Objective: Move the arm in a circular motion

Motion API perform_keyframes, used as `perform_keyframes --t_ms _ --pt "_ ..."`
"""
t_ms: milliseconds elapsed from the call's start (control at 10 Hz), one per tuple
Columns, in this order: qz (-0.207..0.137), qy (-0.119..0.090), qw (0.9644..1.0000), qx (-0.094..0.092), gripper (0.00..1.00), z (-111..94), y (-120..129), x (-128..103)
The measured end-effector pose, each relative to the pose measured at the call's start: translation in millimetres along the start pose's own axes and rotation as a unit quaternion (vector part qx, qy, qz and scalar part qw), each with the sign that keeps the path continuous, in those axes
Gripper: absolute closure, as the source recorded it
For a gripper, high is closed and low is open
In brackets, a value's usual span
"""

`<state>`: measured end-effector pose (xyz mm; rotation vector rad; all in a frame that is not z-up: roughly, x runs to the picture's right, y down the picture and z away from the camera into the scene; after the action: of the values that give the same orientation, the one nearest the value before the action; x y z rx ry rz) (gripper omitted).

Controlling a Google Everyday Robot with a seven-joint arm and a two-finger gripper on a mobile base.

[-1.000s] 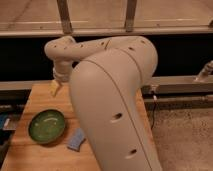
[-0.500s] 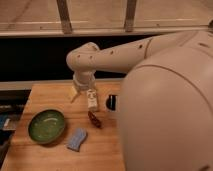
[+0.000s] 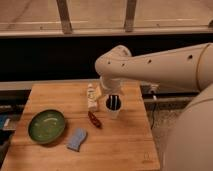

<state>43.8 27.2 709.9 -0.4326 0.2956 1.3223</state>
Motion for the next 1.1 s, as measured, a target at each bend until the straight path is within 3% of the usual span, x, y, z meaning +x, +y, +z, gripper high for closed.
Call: perform_keyframes --t_ms 300,500,700,900,1100 --pt "0.039 -0.004 0.9989 0.024 0.21 9.4 -61.2 -44.7" --pt "0.051 -0.004 0.9981 0.034 0.21 17.6 -79.1 -82.9" --pt "0.048 -0.005 0.9980 0.040 0.21 25.4 -72.8 -120.6" --pt "0.027 -0.008 0.9991 0.032 0.21 29.6 -43.9 -152.7" --pt "-0.009 -0.009 0.9998 0.017 0.21 31.1 -8.0 -168.1"
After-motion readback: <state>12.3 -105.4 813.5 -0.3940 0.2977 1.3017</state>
